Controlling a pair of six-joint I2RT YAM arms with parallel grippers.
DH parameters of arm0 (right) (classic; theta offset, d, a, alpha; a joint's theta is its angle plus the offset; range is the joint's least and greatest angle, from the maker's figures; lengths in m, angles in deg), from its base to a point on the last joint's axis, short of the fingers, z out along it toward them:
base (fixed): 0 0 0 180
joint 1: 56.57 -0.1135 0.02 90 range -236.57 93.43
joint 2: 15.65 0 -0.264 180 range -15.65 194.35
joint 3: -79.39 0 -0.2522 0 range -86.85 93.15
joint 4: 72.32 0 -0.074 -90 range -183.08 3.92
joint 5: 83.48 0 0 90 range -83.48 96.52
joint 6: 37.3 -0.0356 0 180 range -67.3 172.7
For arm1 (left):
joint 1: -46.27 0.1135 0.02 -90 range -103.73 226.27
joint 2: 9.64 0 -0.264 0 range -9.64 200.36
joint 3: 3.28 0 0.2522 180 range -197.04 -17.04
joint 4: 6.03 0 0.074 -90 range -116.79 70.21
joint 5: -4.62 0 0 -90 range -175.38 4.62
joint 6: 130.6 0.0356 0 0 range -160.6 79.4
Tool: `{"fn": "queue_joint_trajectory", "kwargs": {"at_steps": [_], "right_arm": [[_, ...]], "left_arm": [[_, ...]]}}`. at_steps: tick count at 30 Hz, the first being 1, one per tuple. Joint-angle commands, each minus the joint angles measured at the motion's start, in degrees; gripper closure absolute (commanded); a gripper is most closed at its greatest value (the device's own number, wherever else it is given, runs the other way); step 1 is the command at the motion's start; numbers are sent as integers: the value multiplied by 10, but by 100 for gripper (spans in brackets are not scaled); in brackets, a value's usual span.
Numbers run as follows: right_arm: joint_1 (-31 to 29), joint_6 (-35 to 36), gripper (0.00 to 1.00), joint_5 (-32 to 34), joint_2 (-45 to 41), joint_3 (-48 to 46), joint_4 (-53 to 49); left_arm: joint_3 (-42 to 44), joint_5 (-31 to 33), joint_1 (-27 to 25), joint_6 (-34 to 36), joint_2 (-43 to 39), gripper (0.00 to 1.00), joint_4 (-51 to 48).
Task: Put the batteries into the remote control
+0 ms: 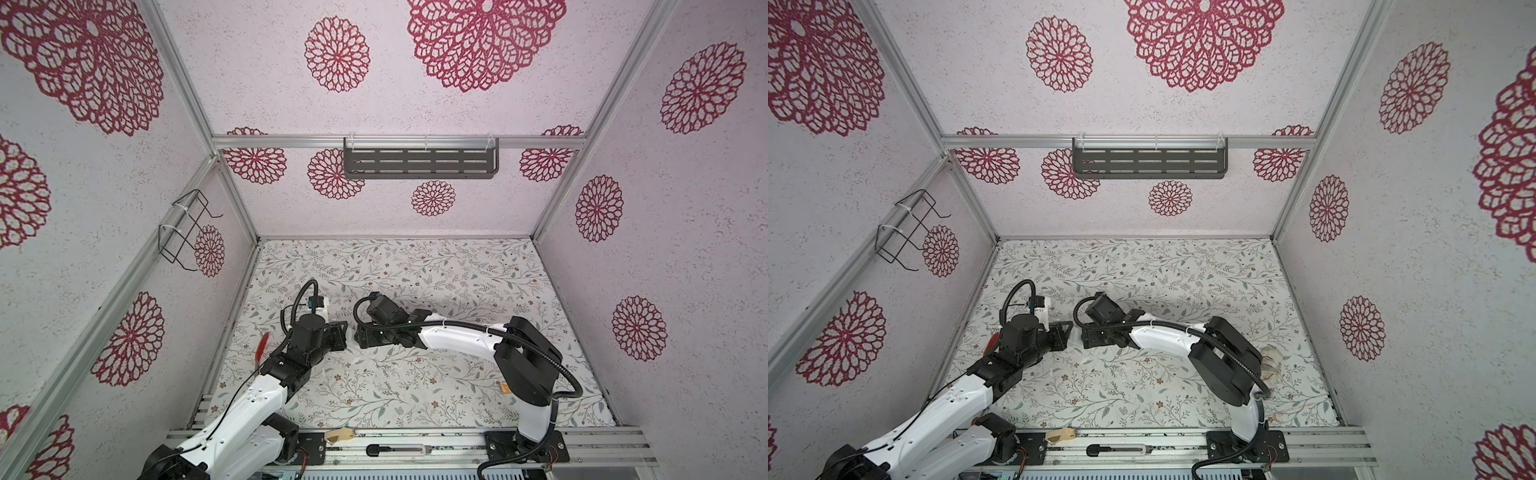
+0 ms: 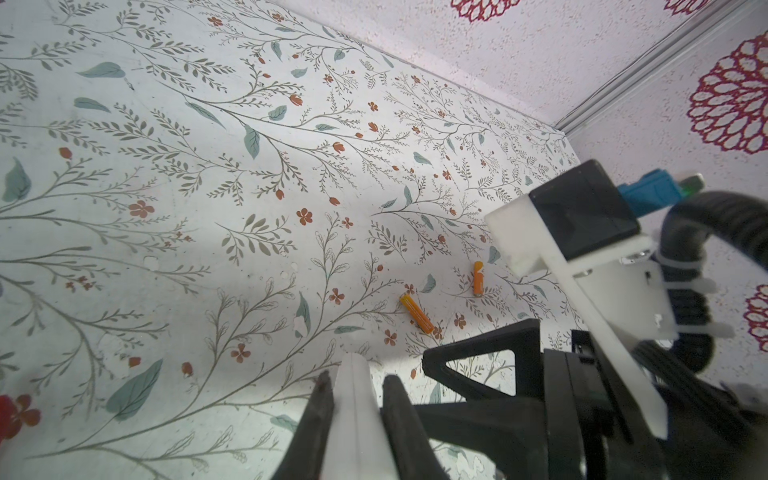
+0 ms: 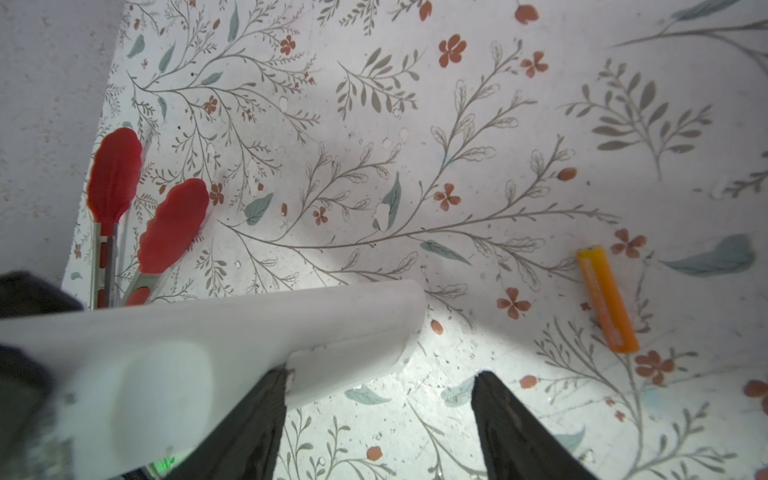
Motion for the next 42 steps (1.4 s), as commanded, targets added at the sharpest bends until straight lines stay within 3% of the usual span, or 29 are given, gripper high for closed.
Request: {"fn": "queue_joint_trajectory", "kwargs": {"at_steps": [1, 33, 37, 42], "right_arm": [[-3, 39, 27, 57, 51, -24, -124], [-3, 75, 33, 173, 7, 4, -240], [1, 71, 33, 144, -33, -27, -192], [22, 58, 39, 22, -107, -125, -30]], "left_arm": [[3, -75, -25, 13, 12, 100, -38], [-6, -51, -34, 24, 21, 100, -49], [-4, -51, -35, 20, 20, 100, -50], [6, -61, -34, 10, 20, 100, -38]]}}
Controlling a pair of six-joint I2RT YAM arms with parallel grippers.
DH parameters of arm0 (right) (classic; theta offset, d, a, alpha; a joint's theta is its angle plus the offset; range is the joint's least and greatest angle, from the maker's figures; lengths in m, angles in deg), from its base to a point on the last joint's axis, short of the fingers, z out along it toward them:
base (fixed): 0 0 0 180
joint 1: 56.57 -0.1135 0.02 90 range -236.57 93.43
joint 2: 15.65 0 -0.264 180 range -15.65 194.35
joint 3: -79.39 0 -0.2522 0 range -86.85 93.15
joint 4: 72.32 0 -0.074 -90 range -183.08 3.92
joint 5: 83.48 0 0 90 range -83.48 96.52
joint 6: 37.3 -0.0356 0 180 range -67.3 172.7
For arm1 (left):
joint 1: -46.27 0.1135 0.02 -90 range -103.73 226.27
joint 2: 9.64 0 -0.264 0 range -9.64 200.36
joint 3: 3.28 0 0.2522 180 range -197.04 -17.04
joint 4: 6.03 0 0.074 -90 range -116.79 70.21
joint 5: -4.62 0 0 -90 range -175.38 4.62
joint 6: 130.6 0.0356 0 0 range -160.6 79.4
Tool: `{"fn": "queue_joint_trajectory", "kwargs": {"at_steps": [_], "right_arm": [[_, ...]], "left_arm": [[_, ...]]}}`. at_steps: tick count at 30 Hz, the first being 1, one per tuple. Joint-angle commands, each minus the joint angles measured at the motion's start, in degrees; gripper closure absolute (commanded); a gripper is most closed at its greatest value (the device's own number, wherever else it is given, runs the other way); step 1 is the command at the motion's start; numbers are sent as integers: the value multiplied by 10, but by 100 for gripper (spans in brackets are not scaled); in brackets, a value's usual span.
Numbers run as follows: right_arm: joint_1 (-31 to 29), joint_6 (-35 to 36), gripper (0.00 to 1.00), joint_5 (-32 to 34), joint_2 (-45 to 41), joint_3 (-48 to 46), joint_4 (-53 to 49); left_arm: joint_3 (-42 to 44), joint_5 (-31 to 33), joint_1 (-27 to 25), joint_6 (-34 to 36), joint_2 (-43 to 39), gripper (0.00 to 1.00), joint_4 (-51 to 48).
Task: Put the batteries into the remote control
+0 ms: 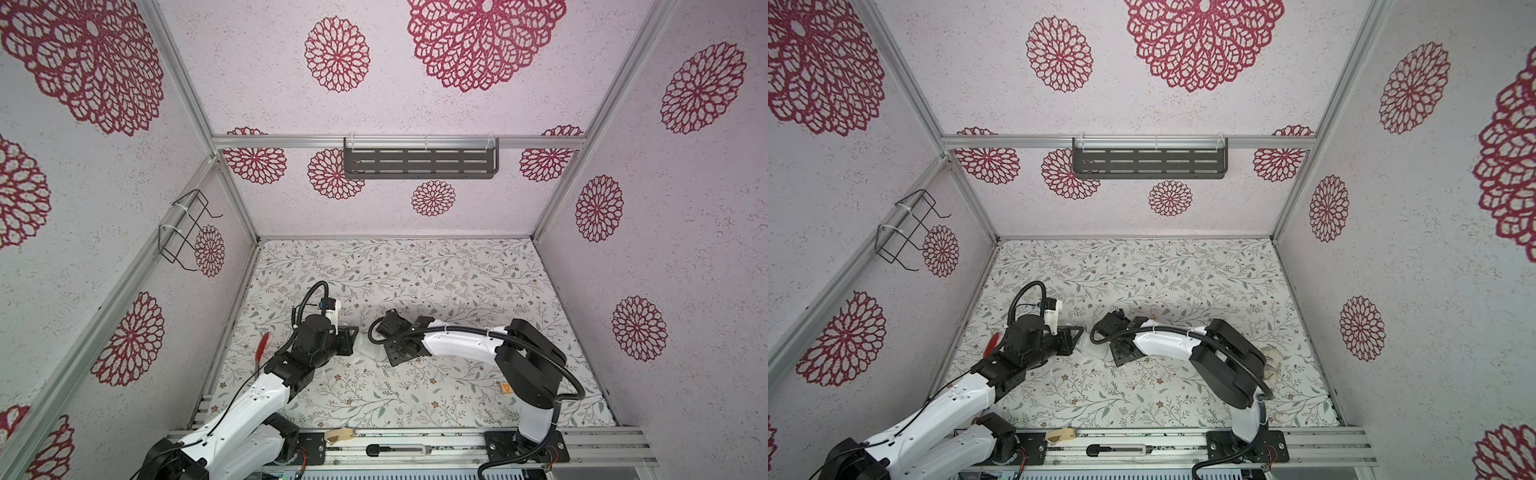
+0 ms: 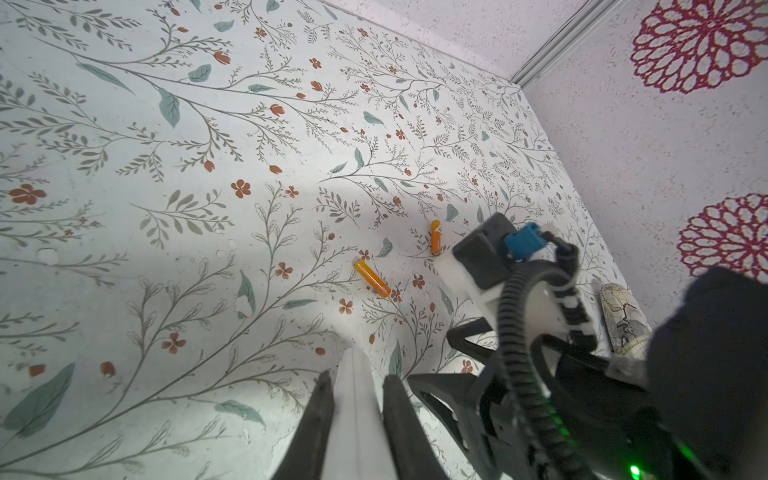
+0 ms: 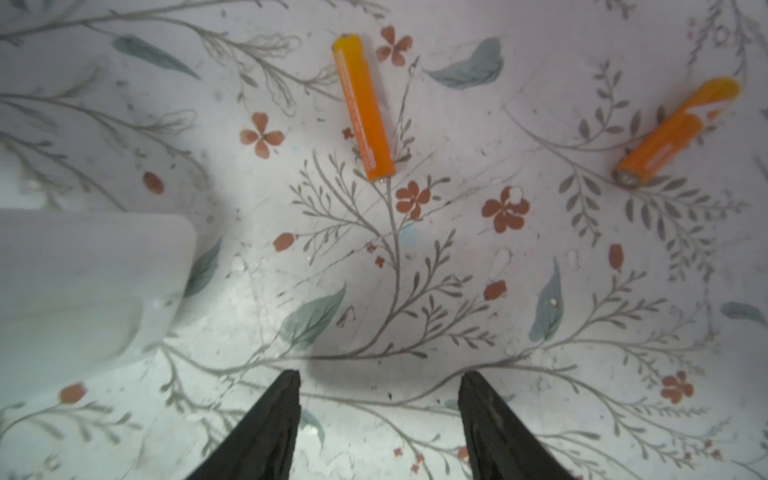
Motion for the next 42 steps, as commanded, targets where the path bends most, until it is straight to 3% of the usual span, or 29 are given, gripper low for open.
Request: {"fn": "queue_joint_trajectory", "kwargs": {"at_steps": [1, 6, 16, 42], "right_arm": [[21, -15, 41, -100, -69, -52, 135], [42, -72, 46, -213, -101, -126, 295], [52, -174, 53, -301, -55, -157, 491], [21, -201, 52, -300, -2, -167, 525]], "left_arm": [[13, -13, -7, -3, 8, 100, -34], [25, -21, -6, -14, 4, 100, -27], [29, -31, -6, -21, 4, 100, -28], [19, -25, -6, -16, 22, 100, -28]]}}
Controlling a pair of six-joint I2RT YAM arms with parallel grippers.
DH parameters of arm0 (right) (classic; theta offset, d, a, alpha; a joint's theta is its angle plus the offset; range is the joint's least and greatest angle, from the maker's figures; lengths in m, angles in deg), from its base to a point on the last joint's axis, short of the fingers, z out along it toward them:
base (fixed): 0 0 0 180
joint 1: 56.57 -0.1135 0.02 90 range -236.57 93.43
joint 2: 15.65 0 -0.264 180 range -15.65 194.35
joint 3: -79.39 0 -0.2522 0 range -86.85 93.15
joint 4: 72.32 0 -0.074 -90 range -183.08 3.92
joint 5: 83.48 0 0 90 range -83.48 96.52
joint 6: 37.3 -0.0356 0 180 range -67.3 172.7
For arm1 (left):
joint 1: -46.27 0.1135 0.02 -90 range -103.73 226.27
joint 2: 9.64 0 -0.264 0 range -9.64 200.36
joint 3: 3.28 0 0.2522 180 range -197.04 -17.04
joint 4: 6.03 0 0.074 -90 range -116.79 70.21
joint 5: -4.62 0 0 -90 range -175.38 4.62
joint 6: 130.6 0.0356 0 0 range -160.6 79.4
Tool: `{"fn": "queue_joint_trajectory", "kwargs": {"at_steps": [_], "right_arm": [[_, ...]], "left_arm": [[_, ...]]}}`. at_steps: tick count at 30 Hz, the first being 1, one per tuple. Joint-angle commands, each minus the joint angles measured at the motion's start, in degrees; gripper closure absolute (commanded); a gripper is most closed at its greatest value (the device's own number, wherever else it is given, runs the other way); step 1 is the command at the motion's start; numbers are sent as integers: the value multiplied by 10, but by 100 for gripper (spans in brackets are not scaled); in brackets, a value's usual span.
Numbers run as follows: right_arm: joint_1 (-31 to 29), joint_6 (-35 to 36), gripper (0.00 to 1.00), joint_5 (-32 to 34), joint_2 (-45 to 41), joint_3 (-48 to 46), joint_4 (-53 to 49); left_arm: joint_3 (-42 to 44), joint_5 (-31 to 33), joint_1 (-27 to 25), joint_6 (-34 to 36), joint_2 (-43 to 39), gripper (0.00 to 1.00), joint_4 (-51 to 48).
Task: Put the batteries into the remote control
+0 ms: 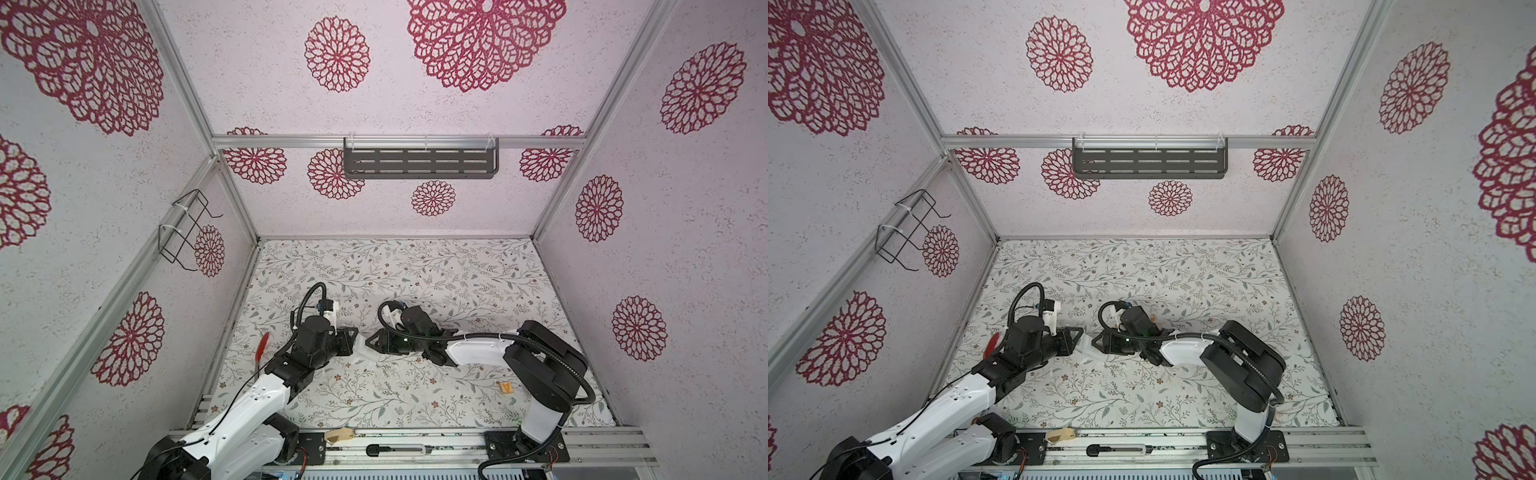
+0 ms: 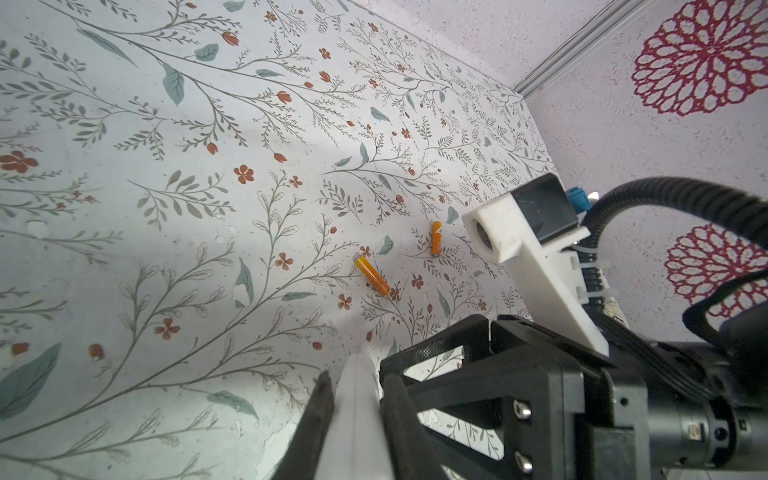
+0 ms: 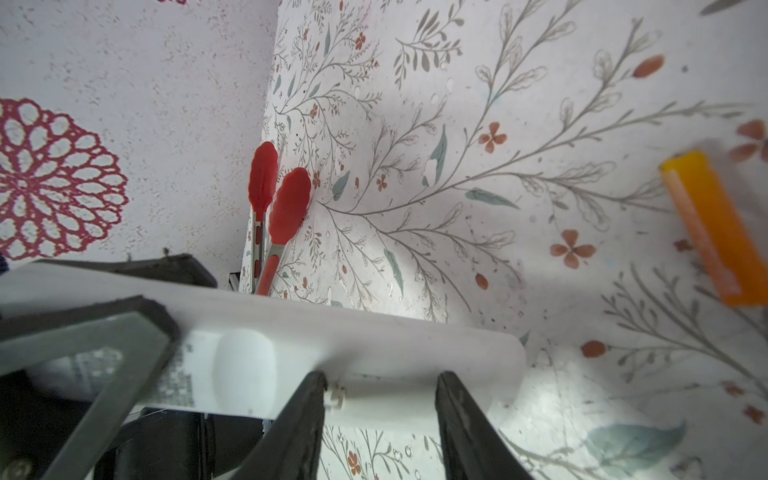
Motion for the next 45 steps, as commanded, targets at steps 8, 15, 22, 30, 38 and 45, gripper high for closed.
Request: {"fn": "queue_joint_trajectory", "kwargs": {"at_steps": [8, 15, 22, 30, 38, 45], "right_arm": [[-42, 3, 53, 11, 34, 9, -10], [-60, 5, 54, 28, 57, 19, -29], [-77, 17, 54, 55, 75, 45, -82], [-77, 4, 39, 98, 95, 93, -183], [-77, -5, 15, 176, 87, 105, -281], [-77, 66, 8, 257, 94, 173, -432]], "left_arm": [[6, -19, -9, 21, 16, 100, -42], [2, -22, -8, 21, 23, 100, -42], [2, -26, -7, 20, 28, 100, -41], [2, -31, -7, 21, 28, 100, -37], [2, -29, -8, 24, 20, 100, -42], [-3, -26, -9, 31, 23, 100, -44]]}}
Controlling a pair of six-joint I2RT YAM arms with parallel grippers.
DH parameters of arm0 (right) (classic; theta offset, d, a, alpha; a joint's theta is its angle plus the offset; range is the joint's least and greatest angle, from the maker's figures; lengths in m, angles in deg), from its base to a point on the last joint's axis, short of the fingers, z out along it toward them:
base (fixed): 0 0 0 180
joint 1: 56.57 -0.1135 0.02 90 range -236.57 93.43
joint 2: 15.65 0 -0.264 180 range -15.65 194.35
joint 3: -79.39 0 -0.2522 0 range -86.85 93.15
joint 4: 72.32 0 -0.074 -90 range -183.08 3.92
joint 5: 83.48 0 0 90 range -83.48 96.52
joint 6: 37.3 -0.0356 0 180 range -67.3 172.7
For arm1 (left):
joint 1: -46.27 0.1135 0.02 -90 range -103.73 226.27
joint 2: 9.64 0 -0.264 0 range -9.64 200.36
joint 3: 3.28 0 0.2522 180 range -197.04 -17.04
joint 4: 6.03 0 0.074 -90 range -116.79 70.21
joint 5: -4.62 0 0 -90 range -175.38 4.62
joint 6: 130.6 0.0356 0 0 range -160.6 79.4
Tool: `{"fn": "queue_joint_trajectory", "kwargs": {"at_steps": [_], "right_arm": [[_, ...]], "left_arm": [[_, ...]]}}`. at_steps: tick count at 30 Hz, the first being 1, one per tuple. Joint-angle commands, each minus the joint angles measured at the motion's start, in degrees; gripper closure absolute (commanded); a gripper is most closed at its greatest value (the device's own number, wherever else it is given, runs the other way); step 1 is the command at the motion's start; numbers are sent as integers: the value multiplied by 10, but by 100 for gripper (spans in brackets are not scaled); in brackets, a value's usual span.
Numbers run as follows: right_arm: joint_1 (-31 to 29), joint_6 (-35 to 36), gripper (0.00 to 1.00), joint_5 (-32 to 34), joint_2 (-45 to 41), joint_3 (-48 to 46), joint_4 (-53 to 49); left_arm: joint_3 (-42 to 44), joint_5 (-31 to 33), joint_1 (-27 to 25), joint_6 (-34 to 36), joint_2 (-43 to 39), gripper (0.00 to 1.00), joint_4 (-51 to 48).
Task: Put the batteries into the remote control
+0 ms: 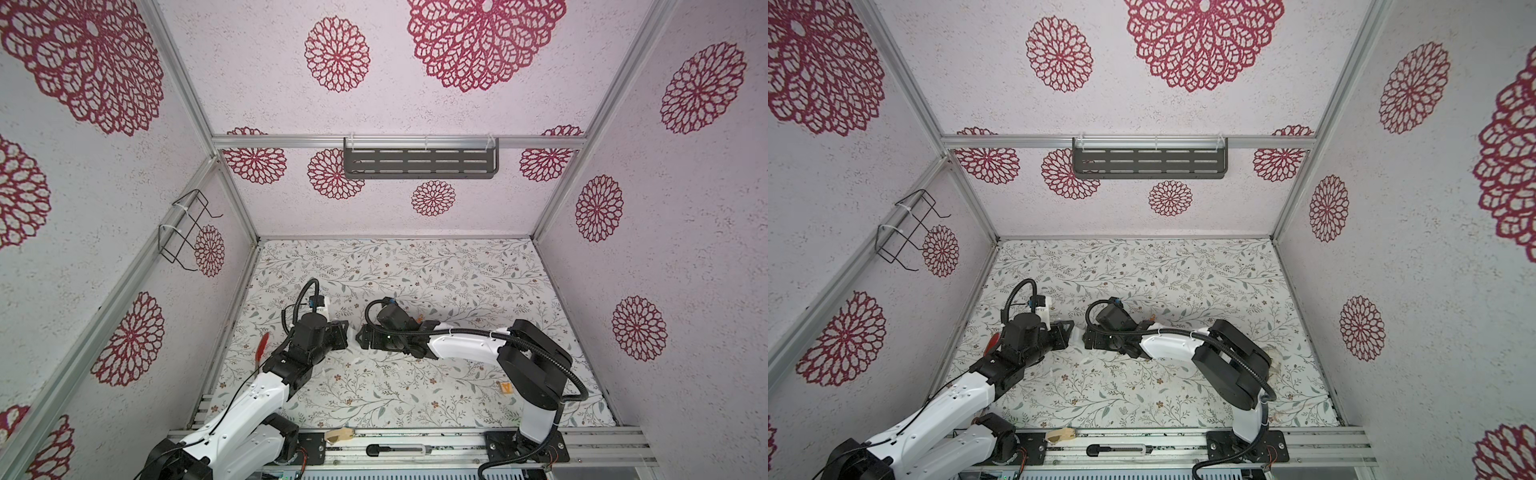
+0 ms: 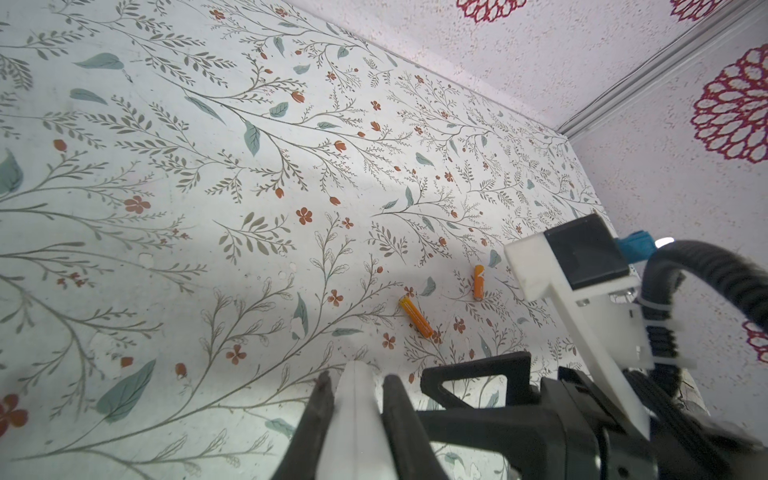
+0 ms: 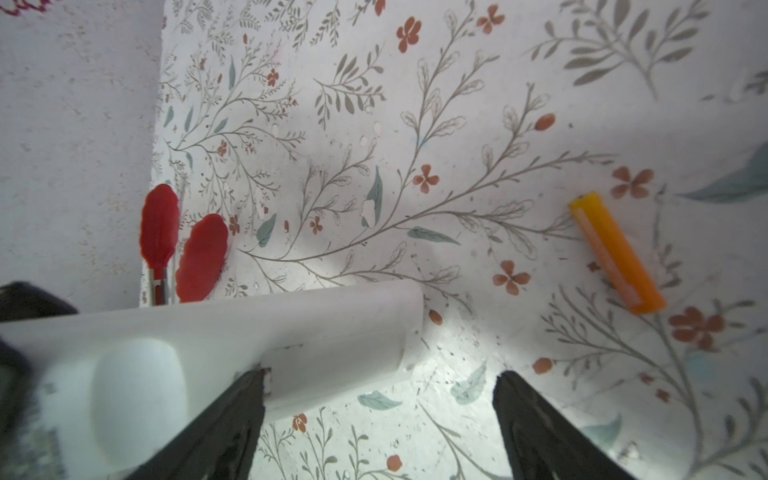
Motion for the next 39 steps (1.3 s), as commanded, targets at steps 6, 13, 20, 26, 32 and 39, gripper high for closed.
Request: {"fn": "queue_joint_trajectory", "kwargs": {"at_steps": [6, 13, 20, 26, 32, 39], "right_arm": [[-22, 95, 4, 123, 62, 49, -256], [-13, 107, 4, 140, 59, 42, -279], [-1, 126, 4, 157, 45, 57, -298], [19, 134, 4, 149, 15, 50, -283], [40, 132, 4, 132, -21, 13, -252], [45, 138, 4, 102, -72, -33, -189]], "left_arm": [[2, -91, -28, 21, 26, 100, -42], [0, -89, -28, 23, 26, 100, -43], [-2, -86, -31, 27, 34, 100, -44], [-4, -83, -32, 29, 38, 100, -46], [-3, -80, -32, 27, 36, 100, -46], [-6, -82, -32, 28, 48, 100, -43]]}}
